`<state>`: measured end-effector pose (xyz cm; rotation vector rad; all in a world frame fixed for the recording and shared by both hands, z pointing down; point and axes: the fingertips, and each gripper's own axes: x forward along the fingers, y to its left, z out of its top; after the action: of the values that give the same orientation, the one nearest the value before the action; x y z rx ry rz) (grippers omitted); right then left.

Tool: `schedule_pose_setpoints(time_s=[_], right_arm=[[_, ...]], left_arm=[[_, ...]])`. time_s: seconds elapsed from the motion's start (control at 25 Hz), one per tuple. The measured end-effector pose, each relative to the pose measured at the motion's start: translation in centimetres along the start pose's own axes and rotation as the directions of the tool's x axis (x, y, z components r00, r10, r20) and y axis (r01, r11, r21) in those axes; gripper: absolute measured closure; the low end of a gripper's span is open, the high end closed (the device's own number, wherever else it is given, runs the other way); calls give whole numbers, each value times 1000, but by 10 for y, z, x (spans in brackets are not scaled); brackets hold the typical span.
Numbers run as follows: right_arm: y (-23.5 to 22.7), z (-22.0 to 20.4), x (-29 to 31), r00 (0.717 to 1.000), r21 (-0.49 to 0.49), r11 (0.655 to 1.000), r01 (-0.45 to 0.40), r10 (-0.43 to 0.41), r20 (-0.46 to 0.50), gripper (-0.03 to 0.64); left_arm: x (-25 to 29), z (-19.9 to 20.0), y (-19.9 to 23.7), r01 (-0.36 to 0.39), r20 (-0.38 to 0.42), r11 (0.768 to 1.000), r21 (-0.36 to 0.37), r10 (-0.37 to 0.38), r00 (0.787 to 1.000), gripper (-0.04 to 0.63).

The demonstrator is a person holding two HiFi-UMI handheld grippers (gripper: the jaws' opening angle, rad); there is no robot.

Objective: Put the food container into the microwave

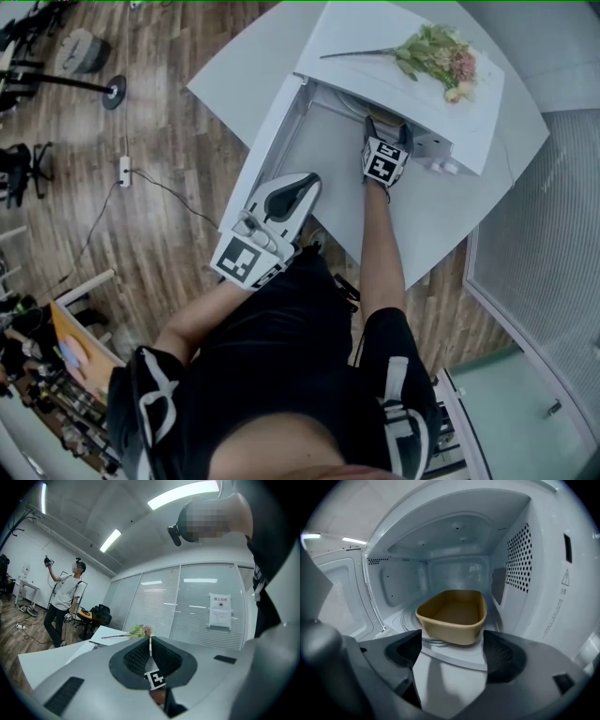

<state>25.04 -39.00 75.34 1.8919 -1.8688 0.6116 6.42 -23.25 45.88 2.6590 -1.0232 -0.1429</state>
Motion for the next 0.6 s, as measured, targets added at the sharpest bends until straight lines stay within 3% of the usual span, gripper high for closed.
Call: schedule_pose_setpoints(time_s=[0.2,0.32,0.44,0.6], right_arm=[[4,-8,-18,1000,8,1000,2,-2,-17,209],[15,-6,-57,998,54,997,-57,57,-2,215],[25,8,-123,992,99,988,-119,113,59,306],[32,26,-219,982,90,983,-159,148,117,435]], left_arm=[[-4,8,-7,6,18,1000,21,-6,1000,563],[-9,17,-19,12,31,999,36,-14,999,563],[-18,27,-39,18,49,999,36,-20,999,563],[-43,33,-73,27,73,996,88,-33,997,563]])
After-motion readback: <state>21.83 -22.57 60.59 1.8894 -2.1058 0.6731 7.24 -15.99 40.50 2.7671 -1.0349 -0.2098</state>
